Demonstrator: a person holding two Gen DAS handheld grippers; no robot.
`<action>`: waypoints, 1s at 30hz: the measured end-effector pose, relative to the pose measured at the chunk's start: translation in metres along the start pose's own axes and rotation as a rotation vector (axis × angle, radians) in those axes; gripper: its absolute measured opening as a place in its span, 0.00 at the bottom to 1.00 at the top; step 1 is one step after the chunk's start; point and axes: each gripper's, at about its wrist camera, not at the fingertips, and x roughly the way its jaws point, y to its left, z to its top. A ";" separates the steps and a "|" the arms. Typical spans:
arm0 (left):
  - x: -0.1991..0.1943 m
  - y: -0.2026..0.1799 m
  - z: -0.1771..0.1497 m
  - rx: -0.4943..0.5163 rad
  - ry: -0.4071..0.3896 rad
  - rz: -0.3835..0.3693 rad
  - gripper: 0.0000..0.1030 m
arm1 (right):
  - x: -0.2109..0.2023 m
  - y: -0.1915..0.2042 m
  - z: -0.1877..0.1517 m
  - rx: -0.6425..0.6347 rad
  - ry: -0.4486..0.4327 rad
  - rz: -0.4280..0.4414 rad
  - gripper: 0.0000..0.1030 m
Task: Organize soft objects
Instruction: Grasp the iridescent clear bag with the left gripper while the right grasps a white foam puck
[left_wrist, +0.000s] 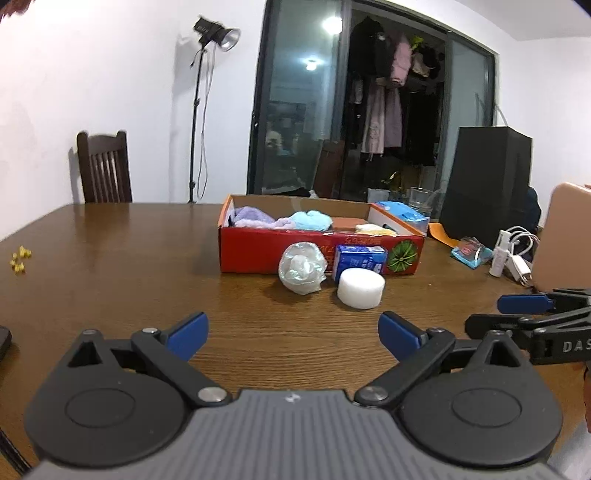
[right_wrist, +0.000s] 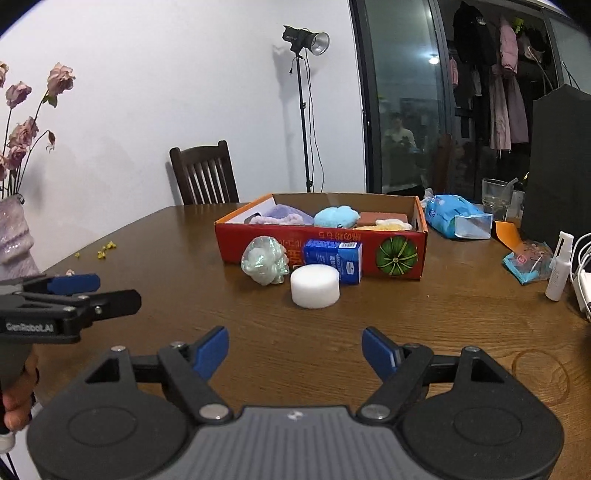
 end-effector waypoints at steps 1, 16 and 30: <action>0.003 0.001 0.000 -0.006 0.007 0.002 0.98 | 0.001 0.000 0.001 0.003 -0.002 0.001 0.76; 0.117 0.011 0.042 -0.083 0.047 -0.030 0.94 | 0.101 -0.039 0.029 0.120 0.062 0.013 0.68; 0.206 0.013 0.044 -0.038 0.151 -0.119 0.36 | 0.191 -0.027 0.041 0.046 0.112 0.049 0.54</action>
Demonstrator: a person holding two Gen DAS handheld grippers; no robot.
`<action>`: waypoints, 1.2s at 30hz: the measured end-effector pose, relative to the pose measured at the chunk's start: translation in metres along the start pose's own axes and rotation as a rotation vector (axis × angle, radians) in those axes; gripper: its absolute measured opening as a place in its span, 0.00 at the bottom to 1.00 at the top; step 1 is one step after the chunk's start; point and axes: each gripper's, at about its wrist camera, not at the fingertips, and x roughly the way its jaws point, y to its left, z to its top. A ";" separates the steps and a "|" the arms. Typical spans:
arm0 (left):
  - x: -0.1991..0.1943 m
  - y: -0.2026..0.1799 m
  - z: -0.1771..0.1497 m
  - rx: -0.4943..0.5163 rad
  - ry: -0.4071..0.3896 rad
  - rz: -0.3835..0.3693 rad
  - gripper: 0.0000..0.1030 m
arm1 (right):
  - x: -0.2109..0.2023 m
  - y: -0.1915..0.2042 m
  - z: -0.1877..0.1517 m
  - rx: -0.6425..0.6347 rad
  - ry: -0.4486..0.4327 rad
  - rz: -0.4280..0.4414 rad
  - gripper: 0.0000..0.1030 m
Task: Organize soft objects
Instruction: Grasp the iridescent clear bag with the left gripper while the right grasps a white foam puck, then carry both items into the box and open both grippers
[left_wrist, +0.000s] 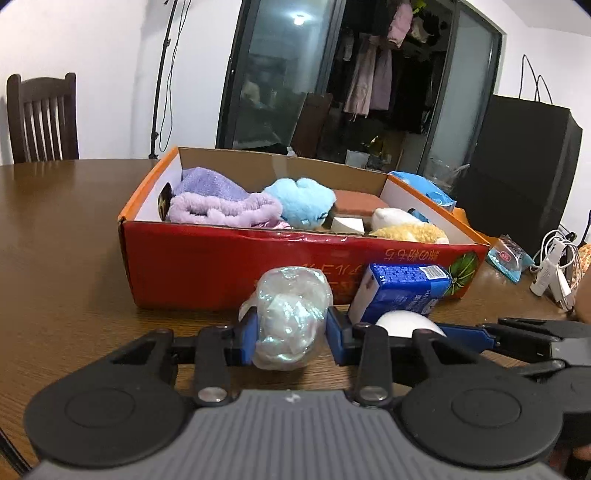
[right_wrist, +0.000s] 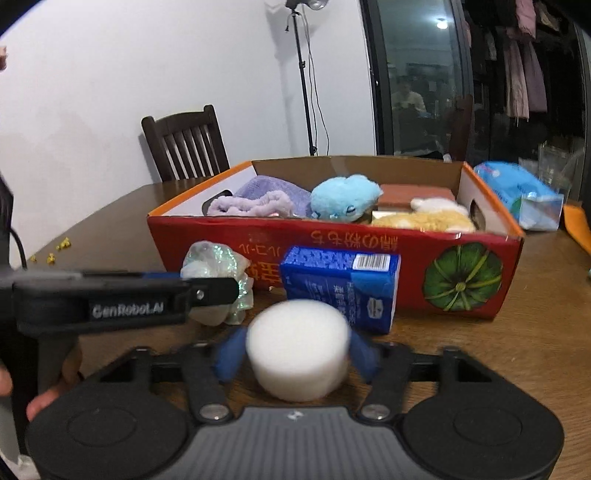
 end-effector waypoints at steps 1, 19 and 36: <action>0.000 0.001 0.000 -0.008 0.000 -0.004 0.36 | -0.001 -0.002 0.000 0.010 -0.005 0.005 0.54; -0.054 -0.002 -0.012 -0.115 -0.032 -0.025 0.32 | -0.044 0.007 -0.012 0.029 -0.075 -0.020 0.51; -0.170 -0.052 -0.047 -0.056 -0.131 -0.091 0.33 | -0.166 0.031 -0.058 0.052 -0.181 0.005 0.52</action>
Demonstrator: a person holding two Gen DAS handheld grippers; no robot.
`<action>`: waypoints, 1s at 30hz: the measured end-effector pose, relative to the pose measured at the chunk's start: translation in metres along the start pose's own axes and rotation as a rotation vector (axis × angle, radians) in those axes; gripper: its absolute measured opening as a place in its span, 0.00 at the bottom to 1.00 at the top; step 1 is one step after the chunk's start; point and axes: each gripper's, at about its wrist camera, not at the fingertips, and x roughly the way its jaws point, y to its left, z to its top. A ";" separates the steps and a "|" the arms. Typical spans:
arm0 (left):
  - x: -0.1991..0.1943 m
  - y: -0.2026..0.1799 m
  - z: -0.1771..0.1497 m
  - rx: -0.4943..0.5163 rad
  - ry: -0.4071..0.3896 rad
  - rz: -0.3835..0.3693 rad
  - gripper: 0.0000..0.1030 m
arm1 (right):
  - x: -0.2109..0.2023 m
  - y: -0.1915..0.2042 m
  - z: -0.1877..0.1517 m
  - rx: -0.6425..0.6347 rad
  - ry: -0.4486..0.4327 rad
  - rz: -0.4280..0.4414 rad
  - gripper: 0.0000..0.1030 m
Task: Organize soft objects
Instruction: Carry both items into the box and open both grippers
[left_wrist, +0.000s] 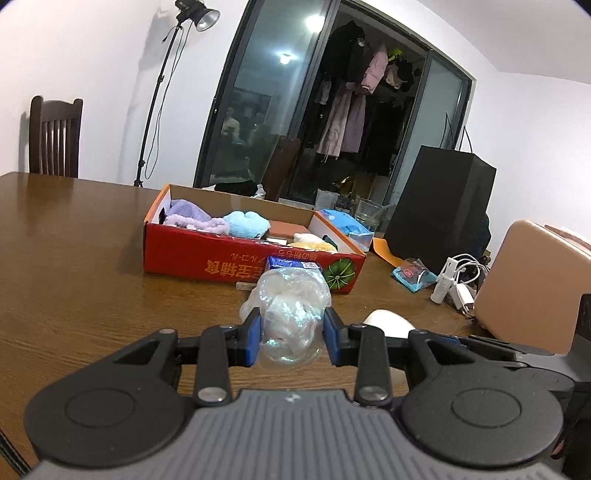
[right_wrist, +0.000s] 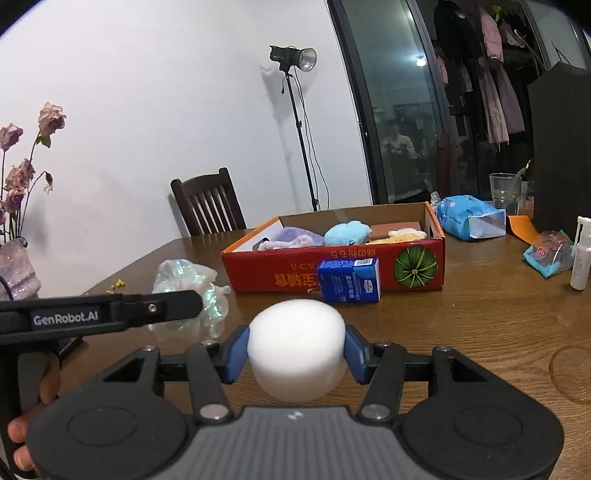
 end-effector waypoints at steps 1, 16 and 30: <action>0.002 0.000 0.001 0.000 0.001 0.003 0.33 | 0.001 -0.002 0.002 0.005 -0.002 -0.003 0.52; 0.161 0.031 0.121 0.131 0.035 -0.036 0.34 | 0.162 -0.073 0.147 0.023 0.034 0.072 0.52; 0.238 0.076 0.112 0.132 0.165 -0.030 0.67 | 0.306 -0.087 0.152 0.053 0.231 0.039 0.64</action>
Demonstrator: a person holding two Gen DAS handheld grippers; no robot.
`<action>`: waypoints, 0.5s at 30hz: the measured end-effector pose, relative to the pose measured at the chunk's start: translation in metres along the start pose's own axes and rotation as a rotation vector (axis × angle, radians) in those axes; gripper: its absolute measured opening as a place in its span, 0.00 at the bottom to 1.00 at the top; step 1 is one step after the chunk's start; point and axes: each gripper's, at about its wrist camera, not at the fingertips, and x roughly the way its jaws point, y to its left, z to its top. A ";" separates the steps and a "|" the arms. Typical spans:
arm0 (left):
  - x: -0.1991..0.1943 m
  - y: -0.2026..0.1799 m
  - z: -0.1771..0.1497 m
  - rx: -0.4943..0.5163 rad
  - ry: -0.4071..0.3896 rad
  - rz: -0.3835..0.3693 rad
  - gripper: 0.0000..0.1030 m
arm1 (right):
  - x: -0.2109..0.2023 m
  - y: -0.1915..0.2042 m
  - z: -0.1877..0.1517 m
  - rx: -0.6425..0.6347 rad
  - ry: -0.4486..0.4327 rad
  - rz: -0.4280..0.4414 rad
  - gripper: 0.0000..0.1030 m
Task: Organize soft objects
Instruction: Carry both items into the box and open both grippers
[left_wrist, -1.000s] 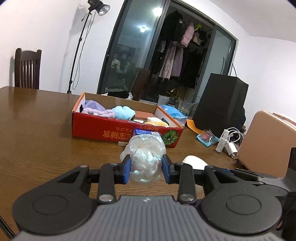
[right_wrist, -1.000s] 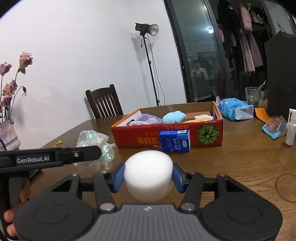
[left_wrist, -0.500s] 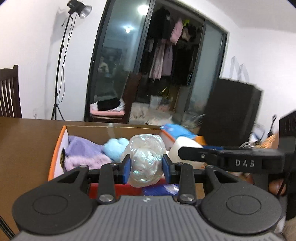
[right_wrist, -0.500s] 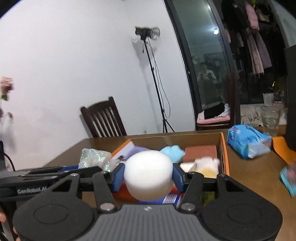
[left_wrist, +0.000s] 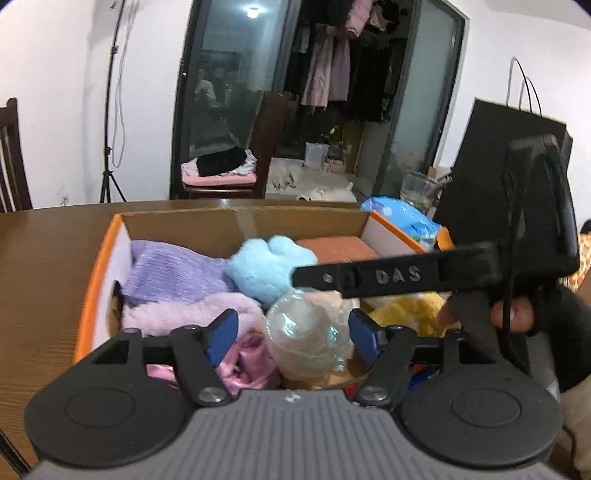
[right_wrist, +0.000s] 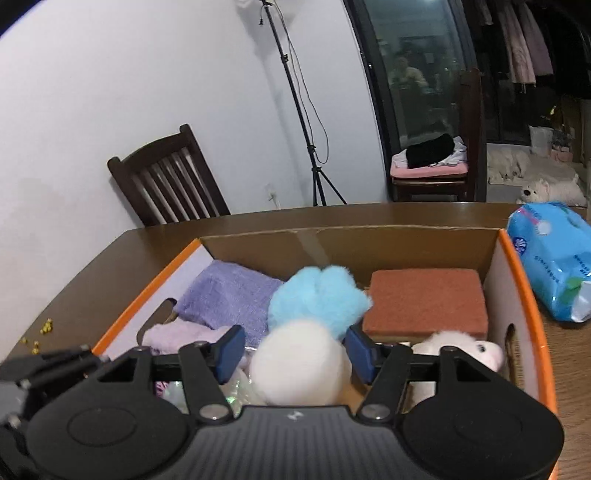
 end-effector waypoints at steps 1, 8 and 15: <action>-0.004 0.003 0.002 -0.002 -0.011 0.009 0.68 | -0.001 -0.001 0.001 0.006 -0.011 -0.006 0.64; -0.048 0.008 0.016 -0.016 -0.086 0.081 0.73 | -0.049 0.000 0.011 -0.019 -0.080 -0.040 0.64; -0.124 -0.014 0.019 0.023 -0.181 0.108 0.75 | -0.139 0.009 0.008 -0.078 -0.163 -0.099 0.69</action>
